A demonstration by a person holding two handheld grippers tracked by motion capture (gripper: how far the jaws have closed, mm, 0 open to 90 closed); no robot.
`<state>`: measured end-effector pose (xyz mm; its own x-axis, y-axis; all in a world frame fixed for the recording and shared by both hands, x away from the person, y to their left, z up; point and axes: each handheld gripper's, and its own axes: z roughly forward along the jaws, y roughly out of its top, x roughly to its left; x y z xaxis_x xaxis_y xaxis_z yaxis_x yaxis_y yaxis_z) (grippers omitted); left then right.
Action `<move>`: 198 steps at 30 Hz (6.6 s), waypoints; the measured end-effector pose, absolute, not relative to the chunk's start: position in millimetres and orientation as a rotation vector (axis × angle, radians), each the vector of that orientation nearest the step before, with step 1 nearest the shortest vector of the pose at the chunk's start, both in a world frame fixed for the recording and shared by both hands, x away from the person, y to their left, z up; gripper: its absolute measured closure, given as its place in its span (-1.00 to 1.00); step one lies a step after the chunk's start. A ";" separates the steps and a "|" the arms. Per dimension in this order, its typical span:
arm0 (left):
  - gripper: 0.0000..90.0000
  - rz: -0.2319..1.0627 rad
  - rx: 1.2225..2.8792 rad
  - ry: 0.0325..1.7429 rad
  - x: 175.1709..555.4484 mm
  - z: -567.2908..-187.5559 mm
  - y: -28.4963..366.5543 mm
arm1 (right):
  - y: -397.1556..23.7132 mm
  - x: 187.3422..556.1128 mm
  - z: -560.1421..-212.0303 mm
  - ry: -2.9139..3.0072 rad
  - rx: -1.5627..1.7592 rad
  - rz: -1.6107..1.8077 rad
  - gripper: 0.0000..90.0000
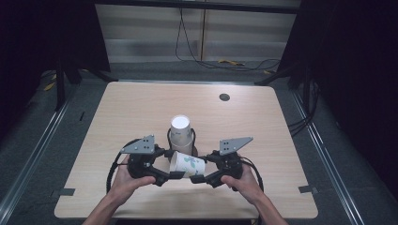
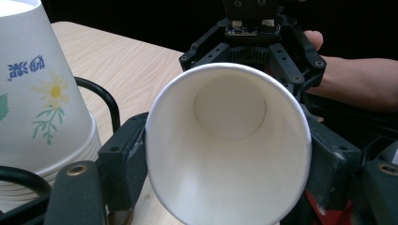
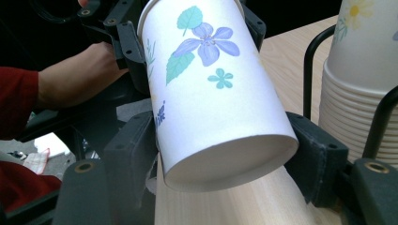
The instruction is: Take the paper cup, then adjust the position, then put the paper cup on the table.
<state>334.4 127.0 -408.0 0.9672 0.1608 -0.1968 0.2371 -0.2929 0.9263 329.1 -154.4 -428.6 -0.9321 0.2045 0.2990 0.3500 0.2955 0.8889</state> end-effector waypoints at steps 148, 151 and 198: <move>-0.53 0.158 2.603 1.013 438.4 -422.4 183.0 | -214.0 324.1 -441.5 -2.532 -1.019 -1.741 -0.69; -0.54 0.147 2.598 1.017 439.0 -423.6 182.3 | -213.0 324.0 -441.5 -2.533 -1.021 -1.740 -0.68; -0.63 0.211 2.393 0.941 416.6 -410.9 208.5 | -215.3 321.1 -440.8 -2.538 -1.054 -1.737 -0.69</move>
